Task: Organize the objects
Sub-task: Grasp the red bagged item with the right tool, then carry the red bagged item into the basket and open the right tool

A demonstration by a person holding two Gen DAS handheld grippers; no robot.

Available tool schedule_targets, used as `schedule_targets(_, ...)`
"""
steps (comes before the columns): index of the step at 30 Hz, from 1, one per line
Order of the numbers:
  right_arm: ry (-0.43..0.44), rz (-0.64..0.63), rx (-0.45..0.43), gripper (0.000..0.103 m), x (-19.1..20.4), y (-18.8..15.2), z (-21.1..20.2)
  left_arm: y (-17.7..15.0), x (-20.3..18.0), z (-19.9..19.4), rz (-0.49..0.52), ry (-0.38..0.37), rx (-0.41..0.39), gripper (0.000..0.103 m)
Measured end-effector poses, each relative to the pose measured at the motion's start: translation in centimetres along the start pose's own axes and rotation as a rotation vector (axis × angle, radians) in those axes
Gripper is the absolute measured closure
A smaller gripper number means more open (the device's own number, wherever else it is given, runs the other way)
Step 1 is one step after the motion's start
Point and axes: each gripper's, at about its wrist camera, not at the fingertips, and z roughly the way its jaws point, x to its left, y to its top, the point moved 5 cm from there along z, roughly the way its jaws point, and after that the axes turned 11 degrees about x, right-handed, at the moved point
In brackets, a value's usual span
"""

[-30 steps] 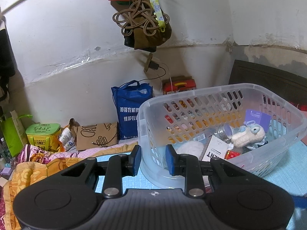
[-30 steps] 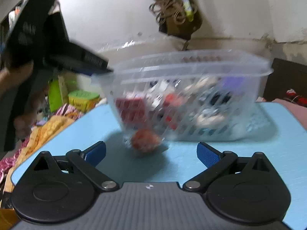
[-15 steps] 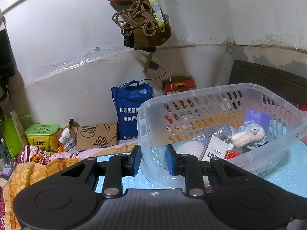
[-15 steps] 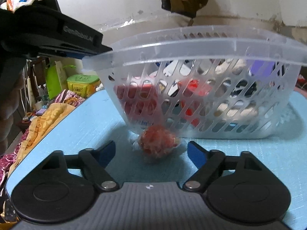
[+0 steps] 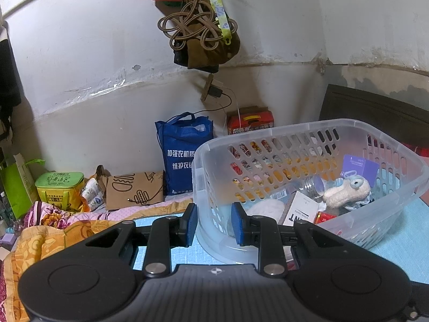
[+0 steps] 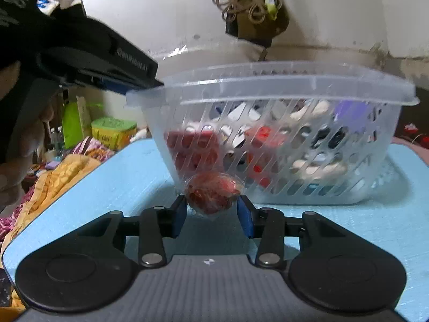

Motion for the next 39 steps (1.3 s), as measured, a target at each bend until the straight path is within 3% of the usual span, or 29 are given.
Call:
schedule_targets(13,0.029,0.028,-0.1,0.058,-2.9,-1.7,-4.4,0.2,0.0,0.0,0.003,0.0,-0.003,0.072)
schedule_targets(20,-0.035,0.023,-0.18,0.058,-4.3,-4.7,-9.3,0.2,0.1,0.0,0.0,0.002,-0.003,0.072)
schedule_targets(26,-0.04,0.065,-0.189,0.058,-5.9,-5.6,-10.5,0.3,0.1,-0.1,-0.003,0.012,-0.003,0.072)
schedule_targets(34,-0.025,0.078,-0.238,0.058,-6.6,-5.0,-12.2,0.4,0.1,0.0,-0.003,0.012,-0.003,0.072)
schedule_targets(39,-0.026,0.029,-0.308,0.058,-6.5,-2.6,-14.4,0.4,0.1,0.0,-0.002,0.012,-0.003,0.072)
